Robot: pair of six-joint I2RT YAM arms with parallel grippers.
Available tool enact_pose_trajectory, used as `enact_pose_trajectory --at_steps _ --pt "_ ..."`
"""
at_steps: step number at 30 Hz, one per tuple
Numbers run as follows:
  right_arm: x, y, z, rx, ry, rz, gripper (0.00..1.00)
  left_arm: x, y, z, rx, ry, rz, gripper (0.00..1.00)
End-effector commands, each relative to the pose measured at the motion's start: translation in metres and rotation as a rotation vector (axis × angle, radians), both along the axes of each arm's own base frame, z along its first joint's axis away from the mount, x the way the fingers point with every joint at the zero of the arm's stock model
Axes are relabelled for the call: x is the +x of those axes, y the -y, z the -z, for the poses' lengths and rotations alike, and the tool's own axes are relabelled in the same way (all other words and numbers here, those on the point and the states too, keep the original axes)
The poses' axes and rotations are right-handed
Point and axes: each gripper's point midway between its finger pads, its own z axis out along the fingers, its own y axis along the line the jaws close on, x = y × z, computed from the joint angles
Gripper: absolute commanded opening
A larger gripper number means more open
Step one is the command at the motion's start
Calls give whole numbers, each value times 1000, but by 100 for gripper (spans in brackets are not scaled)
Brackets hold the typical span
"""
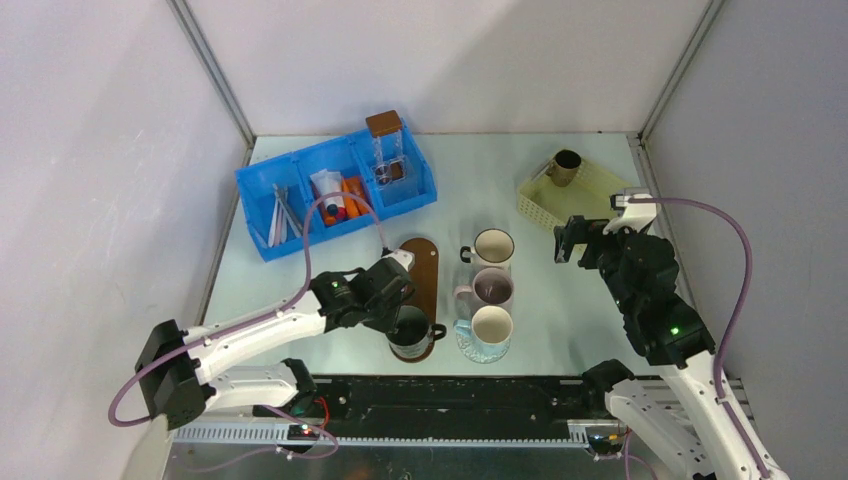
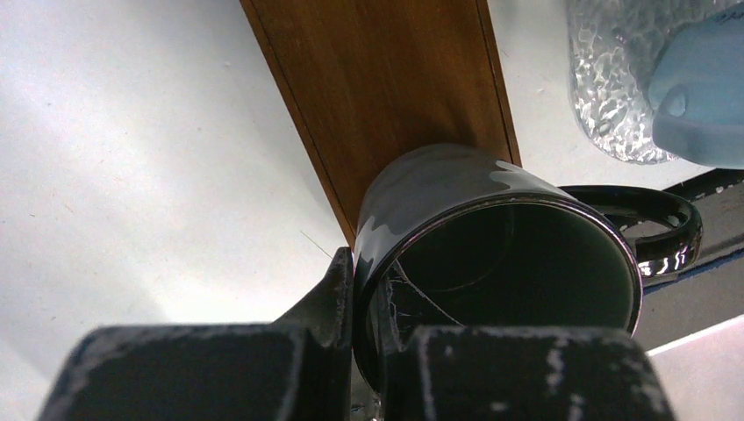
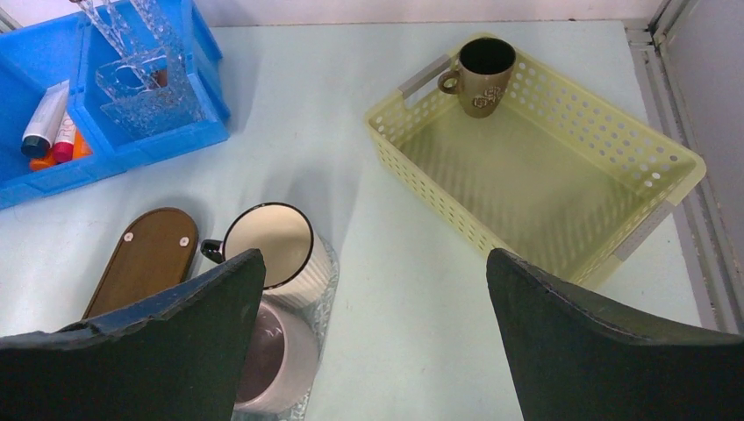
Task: Prepare toiletry sets of a toothbrush and toothpaste on the tray
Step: Adjust the cup on the tray.
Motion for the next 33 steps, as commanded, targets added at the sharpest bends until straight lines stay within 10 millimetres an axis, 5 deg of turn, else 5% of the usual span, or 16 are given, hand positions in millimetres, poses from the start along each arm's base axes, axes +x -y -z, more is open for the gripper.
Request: enact_pose_trajectory --at_steps 1,25,33 --pt "1 0 4 10 -10 8 100 13 15 -17 -101 68 -64 0" --pt "4 -1 14 7 -25 8 99 2 8 -1 -21 37 -60 7" --pt "4 -1 14 2 -22 7 100 3 8 -5 -25 46 -60 42"
